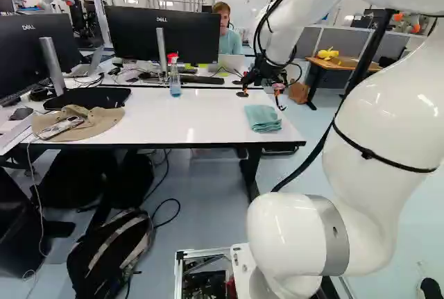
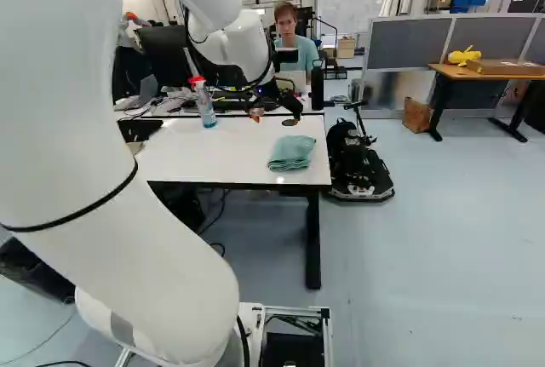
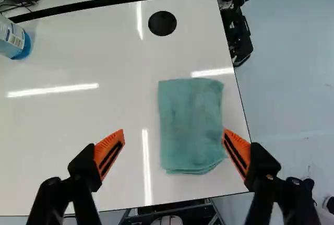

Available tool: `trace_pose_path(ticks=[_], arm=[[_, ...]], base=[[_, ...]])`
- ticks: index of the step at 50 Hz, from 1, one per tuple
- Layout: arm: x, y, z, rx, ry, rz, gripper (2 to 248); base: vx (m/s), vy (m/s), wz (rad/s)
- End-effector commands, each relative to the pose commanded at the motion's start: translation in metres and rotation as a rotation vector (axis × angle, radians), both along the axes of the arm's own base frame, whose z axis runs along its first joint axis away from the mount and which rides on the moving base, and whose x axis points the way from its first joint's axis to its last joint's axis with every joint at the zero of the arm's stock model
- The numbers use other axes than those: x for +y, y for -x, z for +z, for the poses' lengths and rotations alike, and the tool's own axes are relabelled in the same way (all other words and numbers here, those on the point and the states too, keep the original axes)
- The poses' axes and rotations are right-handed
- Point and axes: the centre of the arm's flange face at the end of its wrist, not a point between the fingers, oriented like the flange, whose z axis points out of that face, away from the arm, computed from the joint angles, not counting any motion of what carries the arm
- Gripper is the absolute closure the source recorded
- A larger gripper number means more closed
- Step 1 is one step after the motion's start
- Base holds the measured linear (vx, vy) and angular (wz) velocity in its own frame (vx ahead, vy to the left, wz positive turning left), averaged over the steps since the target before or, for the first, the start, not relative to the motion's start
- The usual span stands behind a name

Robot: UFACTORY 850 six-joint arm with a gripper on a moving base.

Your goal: Clean the table with the green towel

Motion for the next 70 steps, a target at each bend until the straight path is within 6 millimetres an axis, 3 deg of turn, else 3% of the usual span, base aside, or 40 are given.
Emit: trace_pose_path(ticks=[58, 70], arm=[[0.100, 0.008, 0.000, 0.000, 0.000, 0.210, 3], [0.105, 0.009, 0.000, 0.000, 0.000, 0.221, 3]], base=[[0.000, 0.000, 0.000], [0.000, 0.000, 0.000]])
